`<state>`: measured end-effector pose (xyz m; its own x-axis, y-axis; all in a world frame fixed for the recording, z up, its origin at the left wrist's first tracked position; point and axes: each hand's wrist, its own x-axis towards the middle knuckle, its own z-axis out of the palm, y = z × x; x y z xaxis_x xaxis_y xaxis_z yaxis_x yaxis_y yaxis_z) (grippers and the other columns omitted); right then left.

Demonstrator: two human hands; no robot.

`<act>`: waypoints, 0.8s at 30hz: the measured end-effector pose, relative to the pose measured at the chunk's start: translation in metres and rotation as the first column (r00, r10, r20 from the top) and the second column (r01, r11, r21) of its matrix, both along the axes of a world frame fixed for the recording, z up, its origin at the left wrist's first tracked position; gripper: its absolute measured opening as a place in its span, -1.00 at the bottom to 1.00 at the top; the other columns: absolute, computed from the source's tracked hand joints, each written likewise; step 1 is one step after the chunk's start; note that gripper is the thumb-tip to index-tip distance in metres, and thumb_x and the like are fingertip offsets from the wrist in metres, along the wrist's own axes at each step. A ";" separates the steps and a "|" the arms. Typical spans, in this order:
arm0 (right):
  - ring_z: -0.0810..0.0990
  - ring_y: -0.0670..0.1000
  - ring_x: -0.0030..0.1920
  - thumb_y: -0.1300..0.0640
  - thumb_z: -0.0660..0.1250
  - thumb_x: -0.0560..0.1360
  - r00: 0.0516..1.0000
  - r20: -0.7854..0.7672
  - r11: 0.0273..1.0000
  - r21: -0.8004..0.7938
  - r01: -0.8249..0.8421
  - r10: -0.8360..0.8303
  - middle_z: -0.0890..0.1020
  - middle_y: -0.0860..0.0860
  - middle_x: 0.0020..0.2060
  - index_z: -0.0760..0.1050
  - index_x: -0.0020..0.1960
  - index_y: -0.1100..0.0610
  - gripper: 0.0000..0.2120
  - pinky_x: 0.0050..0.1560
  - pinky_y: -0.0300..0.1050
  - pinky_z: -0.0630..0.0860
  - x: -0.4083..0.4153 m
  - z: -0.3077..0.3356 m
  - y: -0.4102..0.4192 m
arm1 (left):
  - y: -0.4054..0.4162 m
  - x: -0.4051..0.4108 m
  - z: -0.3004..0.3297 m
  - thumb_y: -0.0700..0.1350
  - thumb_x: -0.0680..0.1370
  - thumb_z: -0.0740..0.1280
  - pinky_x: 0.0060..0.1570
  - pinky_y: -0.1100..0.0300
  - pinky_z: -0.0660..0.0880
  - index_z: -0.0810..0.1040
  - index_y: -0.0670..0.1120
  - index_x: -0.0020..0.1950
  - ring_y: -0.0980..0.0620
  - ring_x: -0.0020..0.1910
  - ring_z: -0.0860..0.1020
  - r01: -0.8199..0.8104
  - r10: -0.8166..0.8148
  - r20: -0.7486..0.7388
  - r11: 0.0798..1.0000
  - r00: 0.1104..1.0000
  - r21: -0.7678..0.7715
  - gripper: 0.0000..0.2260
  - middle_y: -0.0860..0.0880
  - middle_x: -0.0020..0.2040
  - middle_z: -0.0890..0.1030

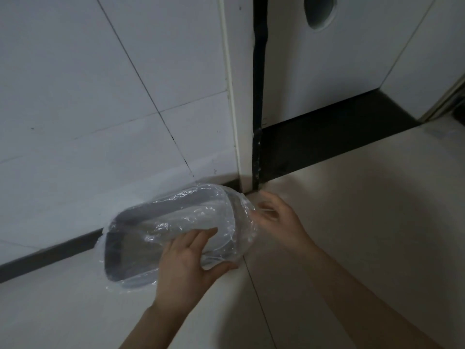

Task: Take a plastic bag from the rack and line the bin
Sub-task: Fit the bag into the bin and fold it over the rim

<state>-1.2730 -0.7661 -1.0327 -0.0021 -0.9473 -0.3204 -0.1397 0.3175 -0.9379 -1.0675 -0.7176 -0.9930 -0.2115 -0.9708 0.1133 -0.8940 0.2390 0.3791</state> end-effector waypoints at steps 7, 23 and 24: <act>0.57 0.11 0.13 0.01 0.29 0.51 0.991 -0.097 0.995 0.033 -0.091 0.094 0.61 0.10 0.10 0.47 0.23 0.14 -0.65 0.10 -0.03 0.52 0.034 0.004 -0.039 | -0.004 -0.039 -0.004 0.10 0.37 0.44 -0.17 0.03 0.53 0.59 -0.02 -0.10 -0.04 -0.17 0.61 -0.218 0.226 -0.135 0.973 0.965 0.070 -0.77 0.03 -0.19 0.66; 0.50 0.01 0.10 -0.03 0.44 0.38 0.983 -0.175 0.999 -0.009 0.051 -0.051 0.49 0.00 0.10 0.39 0.25 0.09 -0.50 -0.10 -0.27 0.47 0.019 -0.004 -0.030 | 0.005 -0.011 -0.007 0.08 0.27 0.53 -0.20 0.08 0.51 0.56 -0.02 -0.08 -0.04 -0.17 0.59 -0.072 0.071 -0.139 0.997 0.988 -0.003 -0.66 0.04 -0.16 0.63; 0.47 -0.02 0.13 -0.04 0.44 0.38 0.973 -0.225 0.993 -0.116 0.017 -0.043 0.46 0.00 0.15 0.37 0.28 0.07 -0.46 -0.04 -0.27 0.45 0.018 0.008 -0.027 | 0.007 -0.001 -0.003 0.14 0.29 0.50 -0.09 0.05 0.52 0.56 -0.01 0.02 -0.01 -0.07 0.59 -0.047 0.045 -0.178 0.999 0.983 -0.008 -0.60 0.05 -0.06 0.63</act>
<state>-1.2553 -0.7928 -1.0243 -0.0914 -0.9757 -0.1993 -0.3451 0.2188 -0.9127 -1.0690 -0.7105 -0.9964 -0.1424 -0.9772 0.1572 -0.8230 0.2052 0.5297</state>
